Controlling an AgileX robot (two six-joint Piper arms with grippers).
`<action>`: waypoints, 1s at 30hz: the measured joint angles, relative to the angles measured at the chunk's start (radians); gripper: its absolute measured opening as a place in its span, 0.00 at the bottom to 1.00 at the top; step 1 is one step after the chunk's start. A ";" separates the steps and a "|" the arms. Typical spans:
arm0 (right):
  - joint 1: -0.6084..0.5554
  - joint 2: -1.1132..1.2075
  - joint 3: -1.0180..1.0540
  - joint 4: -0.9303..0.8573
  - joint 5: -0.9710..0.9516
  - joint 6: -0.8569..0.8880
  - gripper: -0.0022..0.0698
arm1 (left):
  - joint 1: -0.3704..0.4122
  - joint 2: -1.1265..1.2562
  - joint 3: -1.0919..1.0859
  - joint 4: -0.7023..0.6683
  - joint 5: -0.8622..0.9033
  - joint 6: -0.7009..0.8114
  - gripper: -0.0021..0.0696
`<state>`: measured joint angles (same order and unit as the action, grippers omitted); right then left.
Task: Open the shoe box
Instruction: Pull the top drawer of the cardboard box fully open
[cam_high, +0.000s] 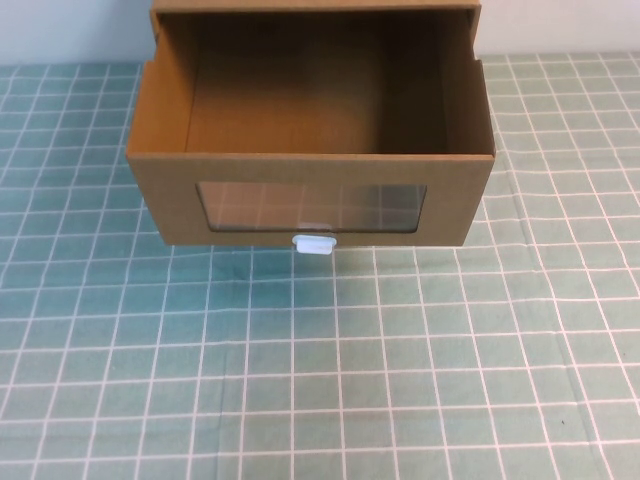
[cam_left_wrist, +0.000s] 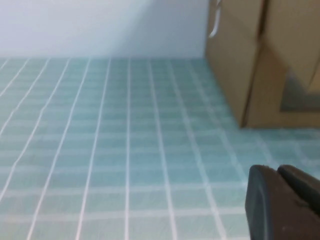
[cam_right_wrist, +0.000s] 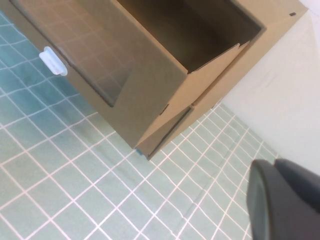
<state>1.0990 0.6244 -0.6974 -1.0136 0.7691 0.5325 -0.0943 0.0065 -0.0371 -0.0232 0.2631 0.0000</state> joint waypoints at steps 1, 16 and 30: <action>0.000 0.000 0.000 0.000 0.000 0.000 0.01 | 0.006 -0.008 0.021 0.008 0.000 0.000 0.02; 0.000 0.000 0.000 0.000 0.000 0.000 0.01 | 0.013 -0.017 0.062 0.016 0.090 -0.016 0.02; 0.000 0.000 0.000 0.000 -0.001 0.000 0.01 | 0.013 -0.017 0.062 0.016 0.090 -0.016 0.02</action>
<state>1.0990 0.6244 -0.6974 -1.0136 0.7685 0.5325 -0.0814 -0.0105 0.0252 -0.0074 0.3533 -0.0162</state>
